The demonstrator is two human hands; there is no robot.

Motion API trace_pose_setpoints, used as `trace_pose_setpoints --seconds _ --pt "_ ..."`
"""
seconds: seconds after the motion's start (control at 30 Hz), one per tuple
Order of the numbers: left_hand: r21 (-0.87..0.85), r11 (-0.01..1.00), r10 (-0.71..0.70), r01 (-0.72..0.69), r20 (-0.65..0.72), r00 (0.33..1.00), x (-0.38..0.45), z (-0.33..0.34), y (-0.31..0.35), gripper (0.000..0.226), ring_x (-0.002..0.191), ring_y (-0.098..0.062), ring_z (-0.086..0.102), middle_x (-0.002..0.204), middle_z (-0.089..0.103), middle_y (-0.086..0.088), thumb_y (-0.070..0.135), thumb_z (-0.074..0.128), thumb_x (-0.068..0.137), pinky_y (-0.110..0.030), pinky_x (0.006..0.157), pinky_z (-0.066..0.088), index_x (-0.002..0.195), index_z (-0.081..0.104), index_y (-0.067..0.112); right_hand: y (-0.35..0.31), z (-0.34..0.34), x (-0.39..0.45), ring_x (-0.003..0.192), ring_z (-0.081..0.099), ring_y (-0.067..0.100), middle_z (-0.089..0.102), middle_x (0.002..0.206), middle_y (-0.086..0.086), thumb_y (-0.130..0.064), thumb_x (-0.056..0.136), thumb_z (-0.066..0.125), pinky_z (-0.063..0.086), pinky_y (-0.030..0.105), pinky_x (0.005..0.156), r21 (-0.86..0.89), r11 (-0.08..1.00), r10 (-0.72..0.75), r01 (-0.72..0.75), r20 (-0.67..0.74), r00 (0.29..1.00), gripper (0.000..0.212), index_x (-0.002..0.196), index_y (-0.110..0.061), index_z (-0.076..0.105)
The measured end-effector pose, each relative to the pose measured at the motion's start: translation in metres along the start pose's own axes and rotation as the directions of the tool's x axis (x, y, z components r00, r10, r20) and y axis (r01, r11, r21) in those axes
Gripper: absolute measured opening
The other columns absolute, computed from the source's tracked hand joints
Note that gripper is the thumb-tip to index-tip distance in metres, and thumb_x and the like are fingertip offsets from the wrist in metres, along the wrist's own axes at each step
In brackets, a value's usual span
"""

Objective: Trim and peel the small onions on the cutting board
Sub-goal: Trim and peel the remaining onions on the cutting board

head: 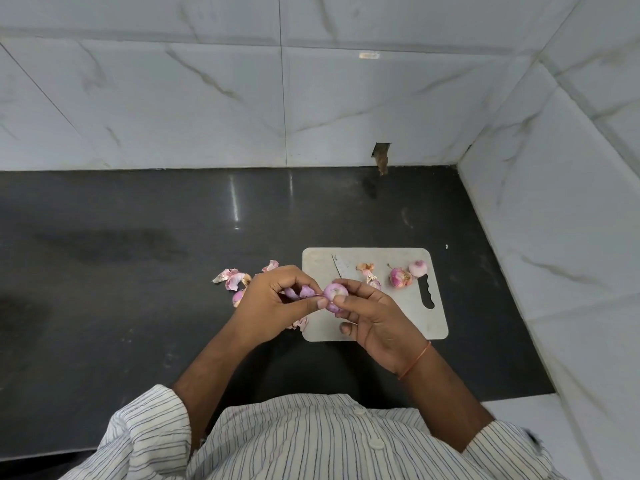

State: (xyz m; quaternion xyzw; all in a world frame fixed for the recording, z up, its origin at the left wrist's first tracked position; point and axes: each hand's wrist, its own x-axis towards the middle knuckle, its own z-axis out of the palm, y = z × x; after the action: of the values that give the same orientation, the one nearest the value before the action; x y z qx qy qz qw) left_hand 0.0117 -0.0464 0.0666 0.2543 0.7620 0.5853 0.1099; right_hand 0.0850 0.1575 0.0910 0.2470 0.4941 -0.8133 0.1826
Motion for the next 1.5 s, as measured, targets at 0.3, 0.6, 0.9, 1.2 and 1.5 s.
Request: trace_pose_setpoints --seconds 0.3,0.6,0.9,1.2,1.5 --pt "0.003 0.999 -0.033 0.033 -0.042 0.999 -0.006 0.015 0.003 0.048 0.075 -0.026 0.069 0.094 0.072 0.002 0.036 0.102 0.071 -0.049 0.059 0.061 0.102 0.067 0.026 -0.007 0.003 0.004 0.101 0.072 0.025 0.075 0.120 0.022 -0.007 0.098 0.070 0.061 0.027 0.075 0.045 0.998 -0.043 0.040 0.067 0.997 0.024 0.121 -0.002 0.077" --pt "0.105 0.994 0.036 -0.020 -0.151 0.988 -0.007 0.019 0.002 0.027 0.067 -0.017 0.066 0.078 0.069 0.009 0.020 0.098 0.076 -0.024 0.059 0.054 0.083 0.072 0.018 0.005 0.013 0.005 0.106 0.075 0.026 0.070 0.130 0.028 -0.004 0.096 0.069 0.063 0.029 0.092 0.320 0.947 -0.004 -0.015 0.059 0.998 0.040 0.134 0.007 0.064" --pt "-0.003 0.999 0.054 -0.054 -0.097 0.994 -0.002 -0.001 0.003 0.021 0.073 -0.026 0.073 0.082 0.076 0.000 0.011 0.093 0.084 -0.049 0.067 0.061 0.080 0.072 0.014 0.005 0.014 0.008 0.098 0.077 0.027 0.076 0.114 0.020 -0.009 0.091 0.073 0.064 0.038 0.086 0.361 0.933 0.017 -0.011 -0.012 1.000 0.036 0.125 -0.010 0.064" --pt "0.030 0.934 -0.346 0.357 -0.179 0.921 -0.007 -0.025 -0.027 0.035 0.086 -0.004 0.075 0.097 0.076 0.008 0.018 0.096 0.079 -0.018 0.072 0.060 0.104 0.072 0.026 0.008 0.002 0.021 0.105 0.075 0.028 0.077 0.122 0.014 -0.009 0.093 0.077 0.061 0.037 0.086 0.100 0.994 0.049 -0.037 -0.121 0.991 0.037 0.129 -0.018 0.072" --pt "0.225 0.865 -0.426 0.448 -0.141 0.894 -0.006 -0.034 -0.072 0.039 0.102 0.008 0.069 0.104 0.075 0.020 0.011 0.083 0.089 -0.021 0.094 0.056 0.110 0.066 0.040 0.029 0.004 0.052 0.110 0.077 0.031 0.079 0.118 0.010 -0.008 0.091 0.081 0.064 0.043 0.095 -0.095 0.992 0.065 -0.086 -0.203 0.977 0.031 0.119 -0.016 0.076"
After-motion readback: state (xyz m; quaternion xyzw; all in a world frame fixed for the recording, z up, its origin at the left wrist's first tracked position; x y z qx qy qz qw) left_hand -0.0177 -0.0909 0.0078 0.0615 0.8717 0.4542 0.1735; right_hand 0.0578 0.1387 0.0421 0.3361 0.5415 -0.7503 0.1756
